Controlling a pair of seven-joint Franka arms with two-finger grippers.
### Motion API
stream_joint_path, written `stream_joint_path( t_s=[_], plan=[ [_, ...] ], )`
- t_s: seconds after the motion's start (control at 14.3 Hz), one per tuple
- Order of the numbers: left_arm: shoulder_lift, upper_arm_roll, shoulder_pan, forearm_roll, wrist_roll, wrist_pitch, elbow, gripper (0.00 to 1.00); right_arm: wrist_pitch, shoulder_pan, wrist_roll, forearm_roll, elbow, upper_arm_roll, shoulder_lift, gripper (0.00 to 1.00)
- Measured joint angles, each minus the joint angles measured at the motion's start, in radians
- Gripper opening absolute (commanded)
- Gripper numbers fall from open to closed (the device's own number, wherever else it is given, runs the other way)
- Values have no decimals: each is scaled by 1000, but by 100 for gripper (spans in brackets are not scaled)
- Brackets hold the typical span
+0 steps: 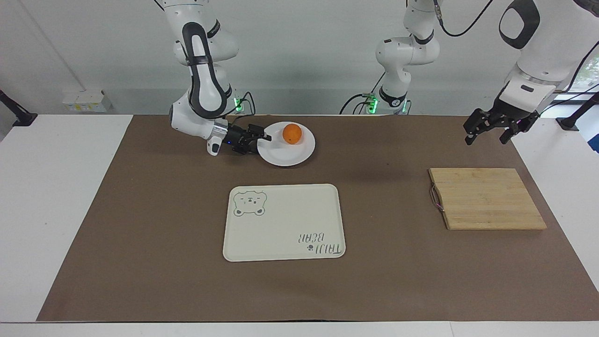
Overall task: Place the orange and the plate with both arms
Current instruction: 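Close the right gripper on the plate rim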
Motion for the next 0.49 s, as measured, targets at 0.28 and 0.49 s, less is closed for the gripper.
stream_joint_path(
  t_s=[0.28, 0.49],
  plan=[
    [1, -2, 2, 0, 30, -4, -7, 100, 0, 0, 0, 1, -16, -1, -12, 88],
    [1, -2, 7, 0, 48, -8, -9, 100, 0, 5, 0, 1, -32, -1, -19, 26]
  ],
)
